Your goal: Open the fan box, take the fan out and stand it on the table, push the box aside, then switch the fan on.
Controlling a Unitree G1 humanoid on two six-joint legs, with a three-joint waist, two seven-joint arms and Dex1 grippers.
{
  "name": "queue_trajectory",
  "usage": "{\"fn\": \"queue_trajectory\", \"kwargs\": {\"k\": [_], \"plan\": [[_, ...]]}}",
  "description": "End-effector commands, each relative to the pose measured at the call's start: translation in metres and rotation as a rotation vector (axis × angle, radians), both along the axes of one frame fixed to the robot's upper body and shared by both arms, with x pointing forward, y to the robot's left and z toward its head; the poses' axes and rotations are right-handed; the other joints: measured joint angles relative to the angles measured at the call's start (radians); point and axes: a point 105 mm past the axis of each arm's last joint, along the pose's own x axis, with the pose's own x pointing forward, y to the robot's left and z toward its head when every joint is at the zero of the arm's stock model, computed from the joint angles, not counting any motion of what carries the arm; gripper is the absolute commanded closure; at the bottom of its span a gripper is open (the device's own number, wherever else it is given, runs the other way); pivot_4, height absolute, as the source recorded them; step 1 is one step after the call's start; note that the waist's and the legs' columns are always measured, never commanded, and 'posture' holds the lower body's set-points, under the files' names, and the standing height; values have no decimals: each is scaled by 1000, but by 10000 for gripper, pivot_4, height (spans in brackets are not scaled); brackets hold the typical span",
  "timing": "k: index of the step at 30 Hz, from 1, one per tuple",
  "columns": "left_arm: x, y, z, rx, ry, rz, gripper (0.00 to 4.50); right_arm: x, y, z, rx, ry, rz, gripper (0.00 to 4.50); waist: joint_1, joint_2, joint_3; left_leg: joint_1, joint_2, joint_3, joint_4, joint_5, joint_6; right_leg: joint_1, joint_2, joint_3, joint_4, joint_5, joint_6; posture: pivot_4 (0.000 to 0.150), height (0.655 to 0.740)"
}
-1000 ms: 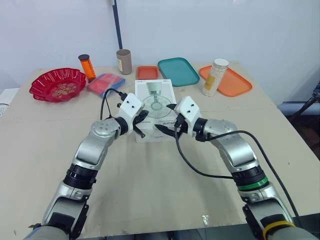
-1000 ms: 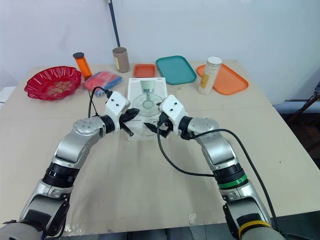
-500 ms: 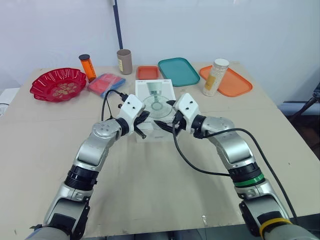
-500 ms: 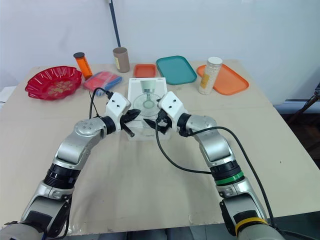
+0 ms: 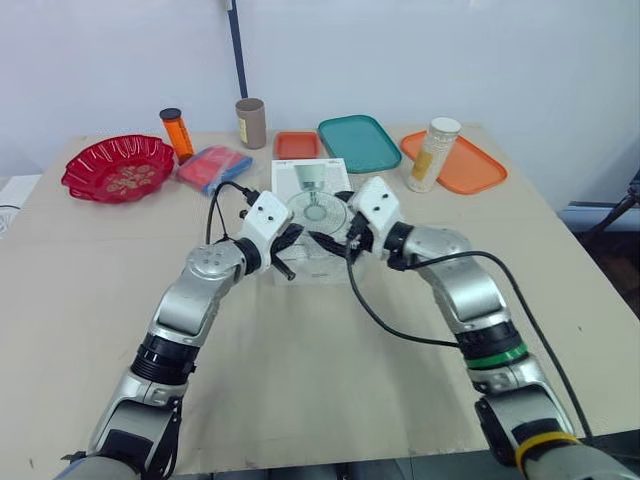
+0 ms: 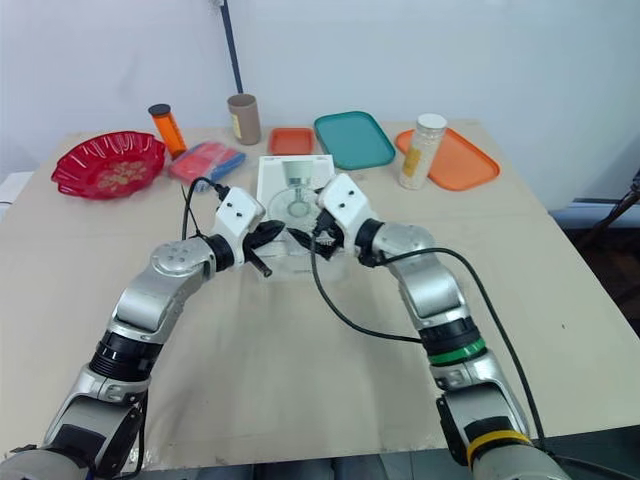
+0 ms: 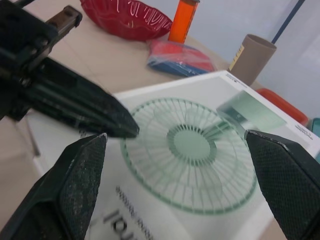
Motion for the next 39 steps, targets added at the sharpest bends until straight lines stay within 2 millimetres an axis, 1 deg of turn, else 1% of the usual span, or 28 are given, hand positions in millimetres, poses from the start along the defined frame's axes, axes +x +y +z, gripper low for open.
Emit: {"fn": "queue_trajectory", "kwargs": {"k": [1, 5, 11, 17, 27, 30, 35, 39], "plan": [[-4, -4, -8, 22, 26, -30, 44503, -21, -2, 11, -14, -8, 66, 0, -1, 0, 0, 0, 0, 0, 0, 0, 0, 0, 0, 0, 0, 0, 0, 1500, 7400], [-4, -6, -9, 23, 28, -39, 44503, -25, 3, 7, -30, 7, 75, 0, -2, 0, 0, 1, 0, 0, 0, 0, 0, 0, 1, 0, 1, 0, 0, 1500, 7400], [-3, -7, -7, 23, 22, -37, 44503, -14, 11, 3, -29, 1, 54, 0, -2, 0, 0, 2, 0, 0, 0, 1, -1, 1, 1, 0, 1, 0, 0, 1500, 7400], [-5, -1, -9, 25, 27, -22, 44503, -2, 8, -2, -58, -8, 22, 0, -2, 0, 0, 1, 0, 0, 0, 1, -1, 0, 0, 0, 0, 0, 0, 1500, 7400], [-5, -3, -10, 25, 26, -23, 44503, 1, 5, -1, -77, -27, 14, 0, -2, 1, 0, 1, 0, 0, 0, 1, -1, 0, 1, 0, 1, 0, 0, 1500, 7400], [-5, -4, -10, 24, 24, -28, 44503, 4, 7, 3, -65, -40, 1, 0, -2, 1, 0, 1, 0, 0, 0, 1, -1, 0, 1, 0, 1, 0, 0, 1500, 7400], [-5, -2, -11, 26, 24, -27, 44503, 7, 6, 15, -31, -43, -9, 0, -2, 1, 0, 1, 0, 0, 0, 1, -2, 0, 1, 0, 1, 0, 0, 1500, 7400], [-5, -3, -13, 26, 27, -27, 44503, 7, 6, 16, -28, -38, -8, 0, -2, 1, 0, 1, 0, 0, 0, 1, -2, 0, 1, 0, 1, 0, 0, 1500, 7400]]}}
